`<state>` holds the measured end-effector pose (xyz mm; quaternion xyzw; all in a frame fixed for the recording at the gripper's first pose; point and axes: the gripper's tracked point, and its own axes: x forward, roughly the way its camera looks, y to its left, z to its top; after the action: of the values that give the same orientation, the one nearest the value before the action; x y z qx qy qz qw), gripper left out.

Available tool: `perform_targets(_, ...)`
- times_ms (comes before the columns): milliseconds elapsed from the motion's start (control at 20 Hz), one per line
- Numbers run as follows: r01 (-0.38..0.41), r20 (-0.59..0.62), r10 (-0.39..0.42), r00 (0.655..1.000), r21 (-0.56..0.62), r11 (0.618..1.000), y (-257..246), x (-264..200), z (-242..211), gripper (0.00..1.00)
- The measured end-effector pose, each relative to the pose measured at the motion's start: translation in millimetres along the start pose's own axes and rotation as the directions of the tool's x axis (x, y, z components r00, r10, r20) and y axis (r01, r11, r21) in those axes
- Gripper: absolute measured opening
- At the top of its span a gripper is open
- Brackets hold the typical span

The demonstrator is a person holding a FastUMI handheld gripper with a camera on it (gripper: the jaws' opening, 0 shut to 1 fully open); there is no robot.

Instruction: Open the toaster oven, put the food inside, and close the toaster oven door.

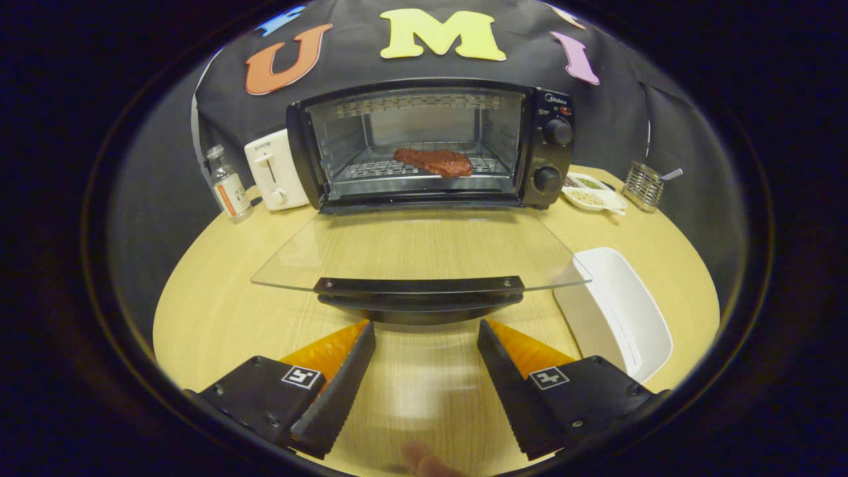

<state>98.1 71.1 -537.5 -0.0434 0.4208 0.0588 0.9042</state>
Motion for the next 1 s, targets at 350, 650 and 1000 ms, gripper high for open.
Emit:
perform_targets(350,0.005,0.027,-0.004,1.0,-0.018,1.0,0,3,12,0.99)
perform_targets(650,0.033,0.078,-0.031,0.996,-0.019,0.999,-8,-5,39,0.99)
perform_targets(1000,0.072,0.166,-0.059,0.984,-0.076,0.994,-13,-13,83,0.99)
